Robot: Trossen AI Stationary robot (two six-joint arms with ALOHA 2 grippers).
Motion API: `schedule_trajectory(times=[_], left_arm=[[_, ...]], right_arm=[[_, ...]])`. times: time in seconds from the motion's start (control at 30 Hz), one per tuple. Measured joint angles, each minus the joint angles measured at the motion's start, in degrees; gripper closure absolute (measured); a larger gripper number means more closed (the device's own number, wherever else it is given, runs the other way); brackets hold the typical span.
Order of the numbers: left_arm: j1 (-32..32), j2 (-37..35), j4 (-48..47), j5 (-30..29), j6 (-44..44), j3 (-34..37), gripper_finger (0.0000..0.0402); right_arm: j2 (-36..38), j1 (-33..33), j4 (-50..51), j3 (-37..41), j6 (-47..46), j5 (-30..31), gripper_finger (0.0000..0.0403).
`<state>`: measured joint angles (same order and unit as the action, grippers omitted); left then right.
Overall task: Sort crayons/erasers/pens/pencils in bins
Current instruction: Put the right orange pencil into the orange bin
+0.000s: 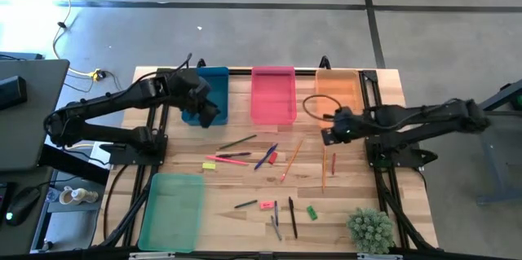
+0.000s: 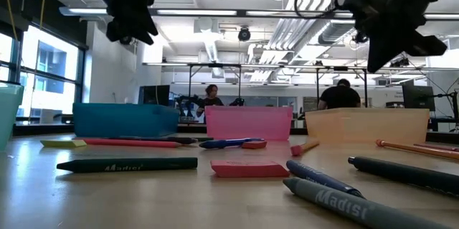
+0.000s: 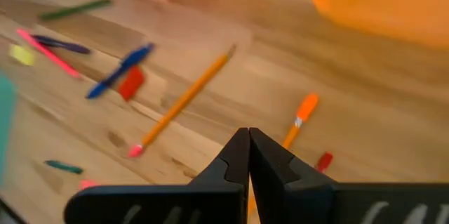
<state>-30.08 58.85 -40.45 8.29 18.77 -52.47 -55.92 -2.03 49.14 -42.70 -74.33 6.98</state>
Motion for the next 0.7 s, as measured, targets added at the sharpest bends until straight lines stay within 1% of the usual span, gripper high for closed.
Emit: schedule_trajectory(times=[0.1, 0.2, 0.37, 0.47, 0.53, 0.6, 0.7], left_arm=[[0.7, 0.0, 0.0, 0.0, -1.3, 0.0, 0.0266], [1.1, 0.0, 0.0, 0.0, -2.2, 0.0, 0.0266], [1.4, 0.0, 0.0, 0.0, -3.4, 0.0, 0.0266], [1.4, 0.0, 0.0, 0.0, -3.5, 0.0, 0.0266], [1.4, 0.0, 0.0, 0.0, -3.5, 0.0, 0.0266], [1.4, 0.0, 0.0, 0.0, -3.5, 0.0, 0.0266], [1.4, 0.0, 0.0, 0.0, -3.5, 0.0, 0.0266]], right_arm=[[-3.3, -1.2, 0.0, 0.0, -3.0, -1.3, 0.0397], [-6.2, -2.1, 0.0, 0.0, -5.2, -2.7, 0.0375], [-10.3, -2.5, 0.0, 0.0, -8.5, -2.5, 0.0311], [-12.6, -2.5, -0.3, 0.0, -11.0, 0.1, 0.0275], [-14.2, -2.5, -0.4, 0.0, -11.8, 1.4, 0.0258], [-16.1, -2.5, -0.2, 0.0, -13.7, 1.8, 0.0248], [-19.4, -2.5, -0.1, 0.0, -14.4, 1.4, 0.0246]])
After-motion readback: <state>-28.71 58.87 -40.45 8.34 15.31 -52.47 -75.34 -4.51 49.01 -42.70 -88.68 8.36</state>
